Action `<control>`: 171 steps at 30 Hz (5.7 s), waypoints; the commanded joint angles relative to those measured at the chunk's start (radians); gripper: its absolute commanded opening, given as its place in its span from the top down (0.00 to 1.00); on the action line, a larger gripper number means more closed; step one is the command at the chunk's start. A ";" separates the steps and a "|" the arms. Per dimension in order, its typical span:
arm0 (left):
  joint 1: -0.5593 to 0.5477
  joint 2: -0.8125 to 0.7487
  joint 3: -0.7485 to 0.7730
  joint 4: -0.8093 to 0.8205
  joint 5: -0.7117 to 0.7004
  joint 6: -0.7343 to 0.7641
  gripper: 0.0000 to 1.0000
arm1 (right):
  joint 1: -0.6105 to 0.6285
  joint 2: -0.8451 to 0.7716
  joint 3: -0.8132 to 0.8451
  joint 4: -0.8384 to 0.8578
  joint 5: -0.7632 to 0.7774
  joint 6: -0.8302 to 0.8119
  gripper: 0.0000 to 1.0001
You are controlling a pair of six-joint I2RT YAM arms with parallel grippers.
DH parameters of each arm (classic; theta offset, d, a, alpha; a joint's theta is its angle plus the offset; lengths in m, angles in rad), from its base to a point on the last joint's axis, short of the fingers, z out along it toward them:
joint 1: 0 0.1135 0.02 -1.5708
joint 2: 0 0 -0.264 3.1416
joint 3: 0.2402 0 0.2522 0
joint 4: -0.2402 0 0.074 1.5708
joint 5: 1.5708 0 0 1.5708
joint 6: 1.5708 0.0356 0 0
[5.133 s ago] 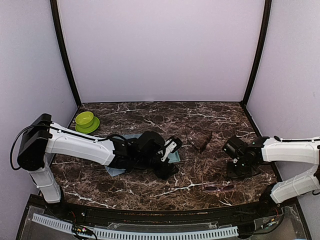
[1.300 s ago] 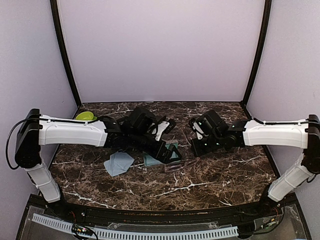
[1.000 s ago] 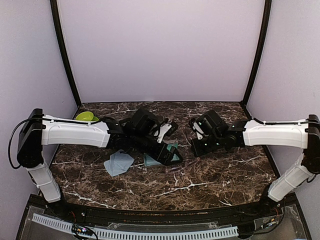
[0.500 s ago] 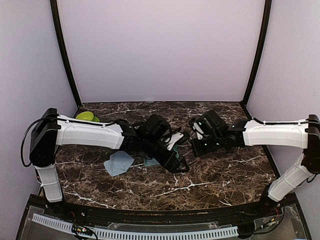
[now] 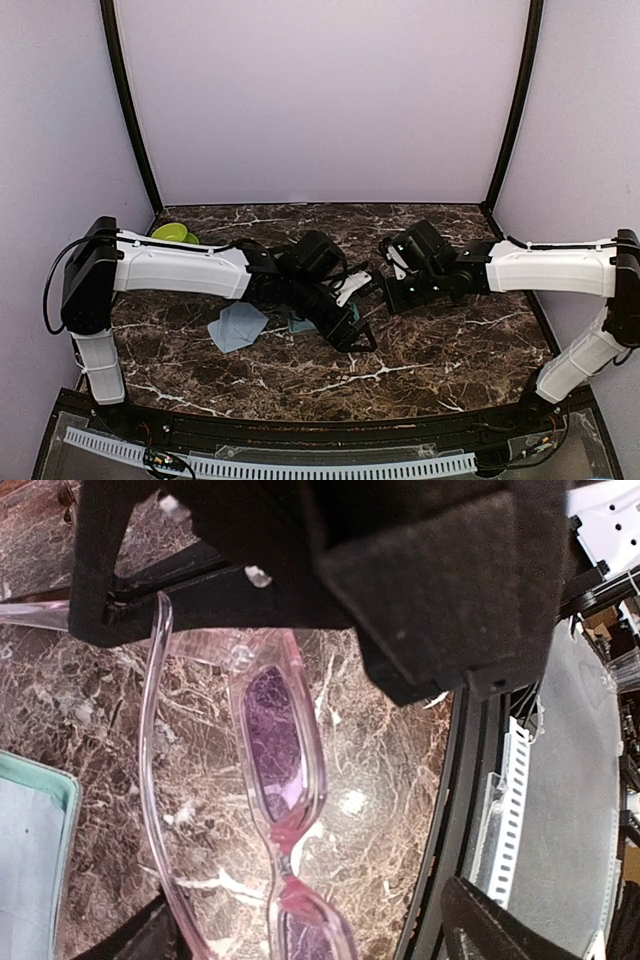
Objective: Organize the sunglasses
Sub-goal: Fold the left temple of the sunglasses on the sunglasses, then fold the right temple of the sunglasses with the sunglasses.
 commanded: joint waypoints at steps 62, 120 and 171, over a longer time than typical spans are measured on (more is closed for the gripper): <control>0.120 0.046 -0.194 0.518 0.484 -0.649 0.36 | -0.004 -0.300 -0.321 0.407 0.087 -0.098 1.00; 0.140 -0.040 -0.214 0.418 0.385 -0.504 0.86 | -0.016 -0.460 -0.211 0.049 0.036 -0.119 0.36; 0.135 -0.113 -0.179 0.285 0.248 -0.309 0.89 | -0.048 -0.288 -0.094 0.055 -0.053 -0.054 0.36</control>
